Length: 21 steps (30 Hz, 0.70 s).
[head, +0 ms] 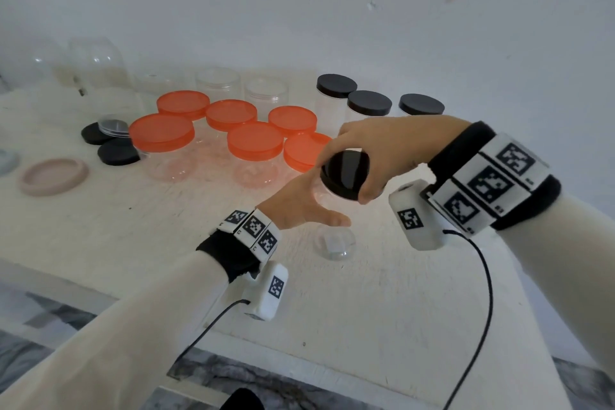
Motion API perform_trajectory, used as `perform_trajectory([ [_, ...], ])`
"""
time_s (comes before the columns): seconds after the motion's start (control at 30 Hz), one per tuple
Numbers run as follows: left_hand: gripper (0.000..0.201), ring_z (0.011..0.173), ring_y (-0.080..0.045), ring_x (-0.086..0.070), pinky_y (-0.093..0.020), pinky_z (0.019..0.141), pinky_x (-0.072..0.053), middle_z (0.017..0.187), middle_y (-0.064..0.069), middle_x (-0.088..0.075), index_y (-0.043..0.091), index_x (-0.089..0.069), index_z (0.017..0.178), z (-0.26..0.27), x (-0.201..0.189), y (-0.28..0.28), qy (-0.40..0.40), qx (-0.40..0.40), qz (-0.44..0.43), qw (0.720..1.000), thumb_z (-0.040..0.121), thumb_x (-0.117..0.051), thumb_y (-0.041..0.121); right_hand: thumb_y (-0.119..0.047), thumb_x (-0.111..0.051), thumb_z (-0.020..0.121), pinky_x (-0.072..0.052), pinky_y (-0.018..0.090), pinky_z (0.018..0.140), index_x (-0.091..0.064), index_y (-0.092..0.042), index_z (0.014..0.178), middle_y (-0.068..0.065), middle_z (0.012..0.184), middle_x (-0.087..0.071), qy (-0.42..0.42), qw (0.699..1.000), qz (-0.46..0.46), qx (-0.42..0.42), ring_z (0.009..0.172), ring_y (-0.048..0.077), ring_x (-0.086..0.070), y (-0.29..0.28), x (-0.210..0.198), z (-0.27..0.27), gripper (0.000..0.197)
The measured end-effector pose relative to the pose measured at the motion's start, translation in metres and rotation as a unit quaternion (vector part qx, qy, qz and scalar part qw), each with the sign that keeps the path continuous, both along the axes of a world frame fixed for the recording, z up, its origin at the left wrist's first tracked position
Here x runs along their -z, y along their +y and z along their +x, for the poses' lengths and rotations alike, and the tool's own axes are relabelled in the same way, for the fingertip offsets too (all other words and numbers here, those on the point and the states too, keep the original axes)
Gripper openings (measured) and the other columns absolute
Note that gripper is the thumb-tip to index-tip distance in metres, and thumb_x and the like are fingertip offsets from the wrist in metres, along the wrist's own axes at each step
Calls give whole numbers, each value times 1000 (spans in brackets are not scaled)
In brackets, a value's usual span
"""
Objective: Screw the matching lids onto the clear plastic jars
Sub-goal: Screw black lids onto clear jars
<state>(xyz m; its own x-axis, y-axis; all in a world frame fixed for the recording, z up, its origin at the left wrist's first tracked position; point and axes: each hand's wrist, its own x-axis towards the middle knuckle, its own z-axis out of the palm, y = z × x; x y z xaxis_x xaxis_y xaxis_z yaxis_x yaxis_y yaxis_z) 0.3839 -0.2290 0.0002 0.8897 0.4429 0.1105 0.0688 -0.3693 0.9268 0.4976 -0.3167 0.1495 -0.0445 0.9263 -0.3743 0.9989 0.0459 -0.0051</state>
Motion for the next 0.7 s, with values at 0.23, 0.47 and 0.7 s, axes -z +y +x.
perform_trajectory([
  [0.23, 96, 126, -2, -42, -32, 106, -35, 132, 16, -50, 34, -35, 136, 0, 4, 0, -14, -11, 6, 1000, 52, -80, 48, -59, -74, 62, -56, 33, 65, -55, -38, 119, -19, 82, -48, -4, 996, 77, 42, 79, 20, -64, 4, 8, -3, 64],
  [0.47, 87, 125, 3, -40, -27, 106, -33, 127, 26, -47, 46, -34, 127, -3, -4, -1, 1, 6, 11, 1000, 53, -79, 48, -53, -72, 70, -41, 30, 88, -40, -40, 134, -12, 114, -44, -24, 998, 51, 15, 109, 13, -44, -3, 5, 0, 72],
  [0.7, 91, 124, -6, -45, -39, 108, -36, 130, 12, -52, 37, -37, 130, -1, 2, -4, -20, -23, 30, 999, 51, -80, 50, -45, -77, 68, -34, 12, 65, -55, -32, 124, -23, 83, -41, 40, 992, 120, 31, 88, 7, -44, -6, 13, 2, 62],
])
